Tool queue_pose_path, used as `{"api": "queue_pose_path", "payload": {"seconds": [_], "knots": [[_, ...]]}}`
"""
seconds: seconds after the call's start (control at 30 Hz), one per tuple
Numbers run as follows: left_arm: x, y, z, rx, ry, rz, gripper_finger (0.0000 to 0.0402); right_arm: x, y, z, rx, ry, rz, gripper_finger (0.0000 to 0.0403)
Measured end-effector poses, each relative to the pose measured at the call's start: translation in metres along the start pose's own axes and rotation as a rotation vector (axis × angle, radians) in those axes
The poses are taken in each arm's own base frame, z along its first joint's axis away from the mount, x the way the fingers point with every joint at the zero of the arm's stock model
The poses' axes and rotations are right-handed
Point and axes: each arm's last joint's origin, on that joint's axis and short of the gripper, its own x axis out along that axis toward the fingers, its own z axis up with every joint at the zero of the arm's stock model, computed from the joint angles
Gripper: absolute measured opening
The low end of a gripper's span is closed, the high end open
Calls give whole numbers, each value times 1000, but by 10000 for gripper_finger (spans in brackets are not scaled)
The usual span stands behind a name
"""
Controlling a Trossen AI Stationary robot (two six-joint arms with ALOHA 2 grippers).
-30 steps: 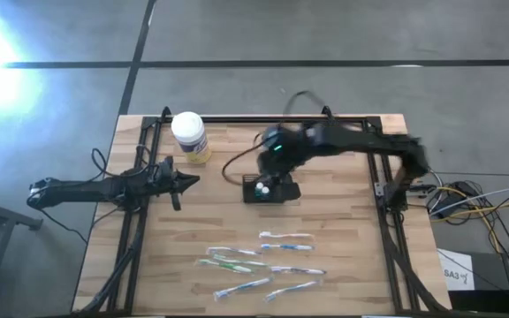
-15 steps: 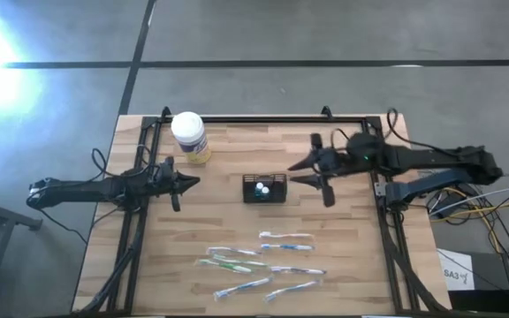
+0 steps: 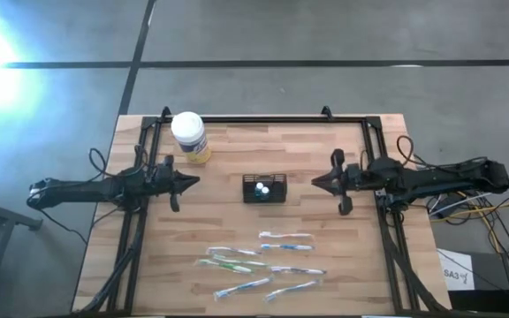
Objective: Pick & Place toothbrushing station
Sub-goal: Put the orange toothbrush into the black wire organizer
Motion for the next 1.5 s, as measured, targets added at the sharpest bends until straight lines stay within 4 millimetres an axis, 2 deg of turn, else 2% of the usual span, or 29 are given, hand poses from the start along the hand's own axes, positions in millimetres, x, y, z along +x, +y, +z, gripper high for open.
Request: {"api": "queue_pose_path", "payload": {"seconds": [0.17,0.43,0.63,1.5], "knots": [[-4,-6,13,55,-121,-185,4,-13,-1,-8,-41,-31,-52,9],[-8,-5,15,47,-152,-191,2,-31,-1,-21,-66,-88,-85,8],[-9,-5,12,58,-148,-189,2,-39,-1,-39,-35,-79,-84,8],[-9,-4,8,7,-113,-179,9,-38,-1,-51,-65,-4,-90,8]]}}
